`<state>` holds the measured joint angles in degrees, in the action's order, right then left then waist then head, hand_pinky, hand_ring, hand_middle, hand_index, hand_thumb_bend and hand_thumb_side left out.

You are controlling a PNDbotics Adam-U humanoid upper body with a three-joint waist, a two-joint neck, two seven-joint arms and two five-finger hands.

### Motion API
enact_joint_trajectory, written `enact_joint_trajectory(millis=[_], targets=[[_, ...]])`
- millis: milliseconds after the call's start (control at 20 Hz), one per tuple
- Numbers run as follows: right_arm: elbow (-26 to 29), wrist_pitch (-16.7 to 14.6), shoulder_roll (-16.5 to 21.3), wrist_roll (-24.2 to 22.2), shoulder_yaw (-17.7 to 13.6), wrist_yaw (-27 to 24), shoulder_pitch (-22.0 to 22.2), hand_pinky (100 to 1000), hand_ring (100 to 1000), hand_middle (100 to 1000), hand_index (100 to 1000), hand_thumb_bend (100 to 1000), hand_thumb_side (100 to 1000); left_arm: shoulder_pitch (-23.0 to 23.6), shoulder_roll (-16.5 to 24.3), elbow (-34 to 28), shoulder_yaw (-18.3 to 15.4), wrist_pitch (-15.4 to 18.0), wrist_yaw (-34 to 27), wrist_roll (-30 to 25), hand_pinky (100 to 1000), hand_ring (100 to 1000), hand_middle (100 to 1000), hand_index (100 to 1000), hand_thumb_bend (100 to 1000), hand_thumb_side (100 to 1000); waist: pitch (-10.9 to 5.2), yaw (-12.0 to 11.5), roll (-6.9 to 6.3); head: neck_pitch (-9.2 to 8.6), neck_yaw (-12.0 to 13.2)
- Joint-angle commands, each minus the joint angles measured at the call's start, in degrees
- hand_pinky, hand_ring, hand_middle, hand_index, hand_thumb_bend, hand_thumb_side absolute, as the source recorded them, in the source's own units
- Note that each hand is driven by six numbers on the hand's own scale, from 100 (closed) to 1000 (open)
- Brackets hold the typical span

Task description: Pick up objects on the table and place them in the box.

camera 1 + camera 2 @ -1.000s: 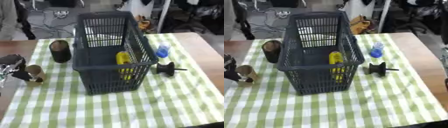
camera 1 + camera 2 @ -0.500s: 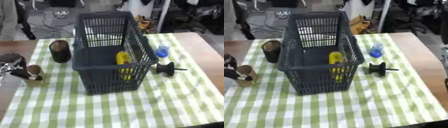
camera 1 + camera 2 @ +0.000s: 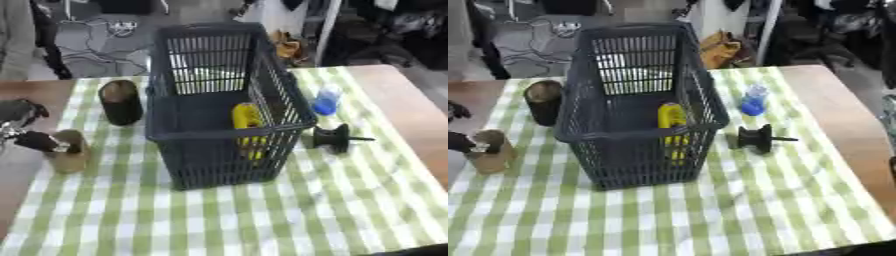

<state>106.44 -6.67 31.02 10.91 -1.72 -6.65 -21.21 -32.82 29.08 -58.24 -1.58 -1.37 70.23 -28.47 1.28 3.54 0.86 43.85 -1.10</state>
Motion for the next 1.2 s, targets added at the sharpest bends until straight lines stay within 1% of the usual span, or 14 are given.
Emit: enact_joint_trajectory(millis=[50,100,150,200,250,450,650,750,800,850,900,1000,1150,1200], targets=[[0.2,-0.1,1.0,-0.1,-0.4,-0.3,-0.8,614,761,741,967,115,741,-1.5,0.7,1.5,0.1,0.5,-1.3,-2.5,703,754,797,891,1000,634,-0.39,0.1,0.94,0.26,0.0],[0.2,-0.1,1.0,-0.1,-0.4,-0.3,-0.8,614,761,741,967,115,741,-1.5,0.6,1.8,0.1,0.5,-1.3,-2.7,703,754,797,891,1000,634,-0.38,0.1,0.94,0.26,0.0],[0.2,-0.1,1.0,-0.1,-0.4,-0.3,-0.8,614,761,741,968,123,715,-1.6,0.6,1.9,0.1,0.5,-1.4,-2.8,703,754,797,891,1000,634,-0.38,0.1,0.95,0.26,0.0],[0.2,-0.1,1.0,-0.2,-0.4,-0.3,-0.8,614,761,741,968,115,741,-1.7,0.4,2.0,0.0,0.4,-1.3,-2.4,693,746,788,883,1000,627,-0.37,0.1,0.96,0.26,-0.1],[0.2,-0.1,1.0,-0.2,-0.4,-0.3,-0.8,614,761,741,968,115,741,-1.7,0.2,2.2,0.0,0.1,-1.1,-1.9,693,746,788,883,1000,627,-0.35,0.1,0.96,0.26,-0.1],[0.2,-0.1,0.9,-0.2,-0.4,-0.3,-0.8,614,761,741,968,115,742,-2.0,-0.1,2.3,0.1,-0.9,-0.7,2.4,692,736,778,880,1000,636,-0.37,0.1,1.02,0.26,-0.1],[0.1,-0.1,0.9,-0.3,-0.3,-0.4,-0.7,614,761,741,968,114,742,-2.5,-0.4,2.2,0.7,-1.2,1.0,6.0,712,755,791,886,1000,650,-0.36,0.1,1.03,0.26,-0.1],[0.1,-0.1,0.9,-0.3,-0.3,-0.4,-0.8,614,761,741,968,114,742,-2.8,-0.5,1.8,1.2,-1.1,2.6,7.3,709,750,785,874,1000,626,-0.36,0.1,1.03,0.26,-0.1],[0.1,-0.1,0.9,-0.3,-0.3,-0.4,-0.8,614,761,741,968,114,742,-2.9,-0.6,1.7,1.4,-0.8,3.4,7.6,707,746,778,852,1000,576,-0.36,0.2,1.03,0.26,-0.1],[0.1,-0.1,0.8,-0.3,-0.3,-0.4,-0.8,614,761,741,968,114,742,-3.1,-0.7,1.7,1.7,-0.3,4.0,7.6,707,746,778,852,1000,576,-0.35,0.2,1.02,0.26,-0.1],[0.1,-0.1,0.8,-0.3,-0.3,-0.4,-0.8,614,761,741,968,114,742,-3.1,-0.9,1.7,1.9,0.2,4.4,7.5,711,746,774,841,1000,538,-0.35,0.2,1.02,0.26,0.0],[0.1,-0.1,0.8,-0.3,-0.3,-0.4,-0.8,614,761,741,968,114,742,-3.2,-1.1,1.9,2.0,1.5,4.3,6.6,710,742,768,821,994,513,-0.34,0.2,1.0,0.26,-0.1],[0.1,-0.1,0.8,-0.3,-0.3,-0.4,-0.8,614,761,741,968,114,742,-3.3,-1.3,2.3,2.2,3.6,3.3,3.9,702,729,758,808,990,497,-0.34,0.3,0.97,0.26,-0.1],[0.1,-0.1,0.8,-0.3,-0.3,-0.4,-0.8,614,761,741,968,113,742,-3.3,-1.3,2.3,2.2,4.0,3.0,3.1,682,711,745,797,987,484,-0.34,0.3,0.96,0.26,-0.1]])
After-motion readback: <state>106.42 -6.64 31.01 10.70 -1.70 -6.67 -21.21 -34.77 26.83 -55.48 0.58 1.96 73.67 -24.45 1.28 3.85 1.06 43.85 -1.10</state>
